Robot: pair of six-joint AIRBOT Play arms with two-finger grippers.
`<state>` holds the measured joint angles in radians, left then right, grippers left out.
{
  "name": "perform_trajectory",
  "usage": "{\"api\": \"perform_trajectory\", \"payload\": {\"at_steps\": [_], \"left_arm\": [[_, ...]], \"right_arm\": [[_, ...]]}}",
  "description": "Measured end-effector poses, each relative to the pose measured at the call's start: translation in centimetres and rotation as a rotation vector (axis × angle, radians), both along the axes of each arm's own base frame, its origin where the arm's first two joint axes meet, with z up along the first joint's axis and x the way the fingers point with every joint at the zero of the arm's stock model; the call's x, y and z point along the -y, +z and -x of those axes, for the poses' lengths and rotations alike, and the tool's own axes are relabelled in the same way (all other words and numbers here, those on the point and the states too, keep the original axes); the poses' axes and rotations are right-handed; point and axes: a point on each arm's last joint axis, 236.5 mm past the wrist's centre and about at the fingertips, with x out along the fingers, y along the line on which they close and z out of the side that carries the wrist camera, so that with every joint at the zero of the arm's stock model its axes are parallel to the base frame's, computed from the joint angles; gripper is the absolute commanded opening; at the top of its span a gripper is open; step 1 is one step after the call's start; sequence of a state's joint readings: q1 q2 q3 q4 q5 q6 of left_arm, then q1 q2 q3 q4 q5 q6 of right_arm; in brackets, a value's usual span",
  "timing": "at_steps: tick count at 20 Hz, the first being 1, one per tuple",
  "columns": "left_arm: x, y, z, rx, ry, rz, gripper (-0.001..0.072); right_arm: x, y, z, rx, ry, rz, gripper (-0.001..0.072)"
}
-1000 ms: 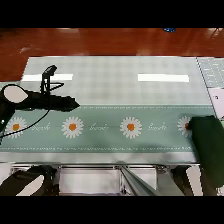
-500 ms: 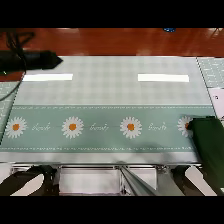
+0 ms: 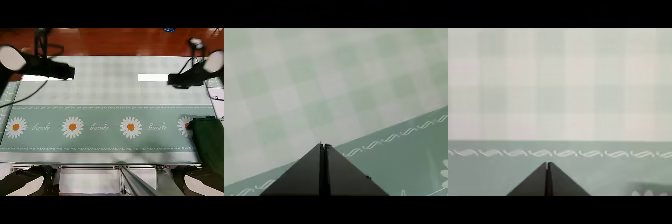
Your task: Fold the shirts.
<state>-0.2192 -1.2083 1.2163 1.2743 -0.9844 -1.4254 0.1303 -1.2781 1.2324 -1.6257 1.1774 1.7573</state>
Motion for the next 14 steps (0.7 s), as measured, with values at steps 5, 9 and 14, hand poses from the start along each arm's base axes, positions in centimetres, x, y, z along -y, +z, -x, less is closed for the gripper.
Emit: {"api": "perform_trajectory", "payload": {"at_steps": [5, 9, 14], "left_arm": [[-1.4, -5.0, 1.3, -0.08, 0.04, -0.051, 0.002], [-1.8, -5.9, 1.8, -0.104, 0.046, -0.066, 0.002], [-2.0, -6.3, 2.1, -0.116, 0.046, -0.072, 0.002]], "right_arm": [[-0.8, -3.4, 0.5, -0.046, 0.025, 0.075, 0.0024], [-1.0, -3.8, 0.4, -0.045, 0.03, 0.089, 0.0024], [-1.0, -3.9, 0.4, -0.042, 0.032, 0.094, 0.0024]]}}
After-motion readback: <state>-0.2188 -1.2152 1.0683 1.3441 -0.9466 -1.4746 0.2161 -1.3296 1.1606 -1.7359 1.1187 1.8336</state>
